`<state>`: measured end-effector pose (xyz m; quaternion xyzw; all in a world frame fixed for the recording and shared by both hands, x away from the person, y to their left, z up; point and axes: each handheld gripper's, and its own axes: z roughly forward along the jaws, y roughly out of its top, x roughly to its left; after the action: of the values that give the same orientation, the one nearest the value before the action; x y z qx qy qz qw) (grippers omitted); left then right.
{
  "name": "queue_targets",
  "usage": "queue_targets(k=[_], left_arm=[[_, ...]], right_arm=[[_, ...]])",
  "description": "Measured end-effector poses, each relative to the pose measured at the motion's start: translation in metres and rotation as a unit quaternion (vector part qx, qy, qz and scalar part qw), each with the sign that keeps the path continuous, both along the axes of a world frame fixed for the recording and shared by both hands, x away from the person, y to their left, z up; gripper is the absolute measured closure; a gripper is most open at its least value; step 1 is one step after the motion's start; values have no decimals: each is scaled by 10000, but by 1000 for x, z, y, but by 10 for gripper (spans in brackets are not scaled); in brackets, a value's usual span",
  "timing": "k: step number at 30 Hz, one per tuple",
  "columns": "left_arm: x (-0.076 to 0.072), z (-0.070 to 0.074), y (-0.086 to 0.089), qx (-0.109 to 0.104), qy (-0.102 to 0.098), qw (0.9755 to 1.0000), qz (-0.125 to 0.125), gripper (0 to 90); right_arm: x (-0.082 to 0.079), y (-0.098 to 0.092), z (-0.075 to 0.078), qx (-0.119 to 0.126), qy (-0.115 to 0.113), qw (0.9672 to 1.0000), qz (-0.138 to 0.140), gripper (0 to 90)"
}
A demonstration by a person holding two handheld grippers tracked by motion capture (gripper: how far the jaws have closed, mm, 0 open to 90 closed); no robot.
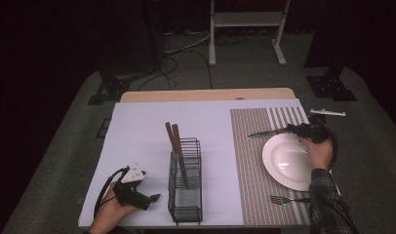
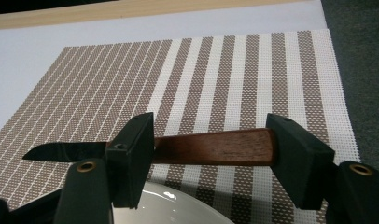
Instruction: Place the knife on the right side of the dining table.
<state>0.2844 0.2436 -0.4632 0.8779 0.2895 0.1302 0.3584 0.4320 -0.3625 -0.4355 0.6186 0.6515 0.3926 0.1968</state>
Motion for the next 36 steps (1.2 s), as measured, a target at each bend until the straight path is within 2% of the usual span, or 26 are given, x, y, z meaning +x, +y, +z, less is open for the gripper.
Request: queue_targets(k=[5,36], left_arm=[[0,0,0,0,0,10000,0,0],[0,0,0,-1,0,10000,2,0]], right_arm=[[1,1,0,-154,71,9999,-10,336],[4,1,0,-300,311,9990,-83,336]])
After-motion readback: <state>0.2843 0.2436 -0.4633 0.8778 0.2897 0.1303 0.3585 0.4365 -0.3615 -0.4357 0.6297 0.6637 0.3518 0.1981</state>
